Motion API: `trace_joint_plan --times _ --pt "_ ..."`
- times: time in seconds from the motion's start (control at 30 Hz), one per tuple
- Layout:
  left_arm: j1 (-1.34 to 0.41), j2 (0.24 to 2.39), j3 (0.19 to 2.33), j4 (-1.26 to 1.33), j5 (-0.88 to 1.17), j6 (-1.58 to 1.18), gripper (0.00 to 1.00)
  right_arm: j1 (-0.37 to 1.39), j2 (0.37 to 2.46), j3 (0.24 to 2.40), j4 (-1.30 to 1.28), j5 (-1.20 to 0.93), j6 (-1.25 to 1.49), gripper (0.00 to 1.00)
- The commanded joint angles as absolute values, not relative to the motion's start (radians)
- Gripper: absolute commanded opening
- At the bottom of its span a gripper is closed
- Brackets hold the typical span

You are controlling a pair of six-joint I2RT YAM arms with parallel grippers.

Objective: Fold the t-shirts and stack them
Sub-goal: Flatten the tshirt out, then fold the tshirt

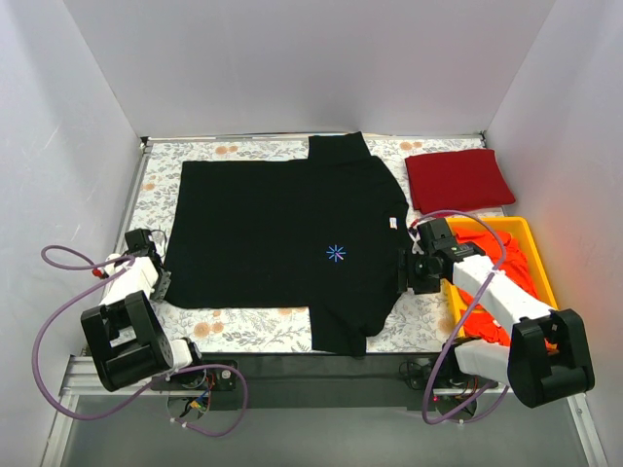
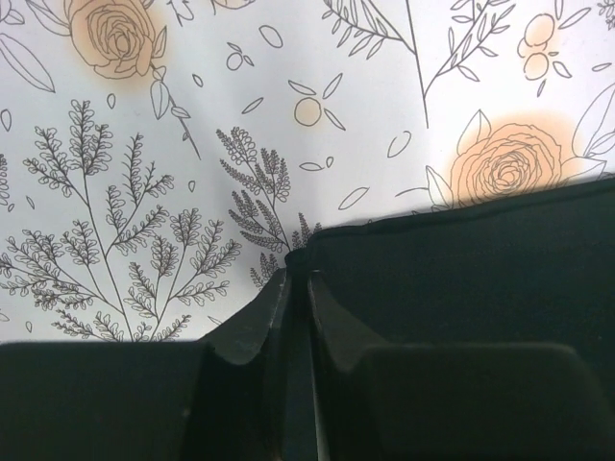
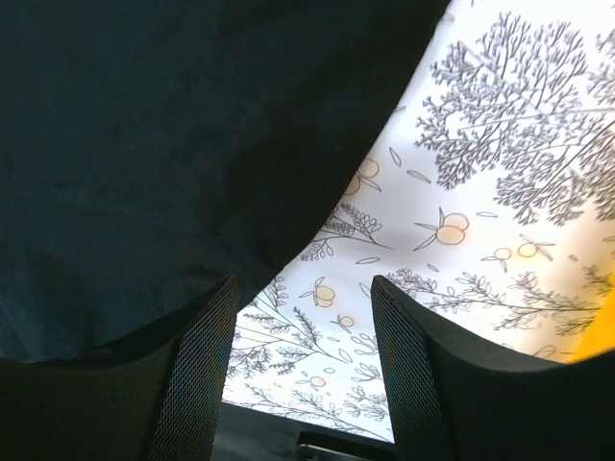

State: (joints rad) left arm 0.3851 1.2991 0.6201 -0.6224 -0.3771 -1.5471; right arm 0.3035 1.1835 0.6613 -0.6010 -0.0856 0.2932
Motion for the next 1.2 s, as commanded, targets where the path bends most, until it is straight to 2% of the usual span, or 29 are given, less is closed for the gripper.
trace_joint_plan --times 0.0,0.23,0.83,0.93,1.03,1.07,1.1,1.17 --pt "0.388 1.319 0.603 -0.600 -0.342 -1.546 0.11 0.310 1.180 0.634 -0.577 -0.097 0.348 0.54" --pt "0.385 1.316 0.604 -0.598 -0.336 -1.542 0.10 0.350 1.199 0.607 -0.525 -0.094 0.406 0.53" --pt "0.382 1.298 0.603 -0.595 -0.341 -1.540 0.11 0.382 1.262 0.560 -0.431 -0.029 0.463 0.39" --pt "0.380 1.304 0.606 -0.598 -0.344 -1.540 0.11 0.383 1.276 0.557 -0.431 -0.050 0.454 0.33" --pt "0.379 1.304 0.607 -0.603 -0.353 -1.542 0.10 0.382 1.264 0.554 -0.434 -0.043 0.442 0.19" --pt "0.379 1.299 0.607 -0.607 -0.359 -1.540 0.10 0.382 1.259 0.555 -0.448 -0.035 0.428 0.09" --pt "0.380 1.295 0.609 -0.610 -0.364 -1.545 0.09 0.382 1.253 0.558 -0.459 -0.028 0.423 0.04" --pt "0.380 1.278 0.609 -0.635 -0.376 -1.551 0.07 0.382 1.230 0.575 -0.488 -0.005 0.396 0.01"
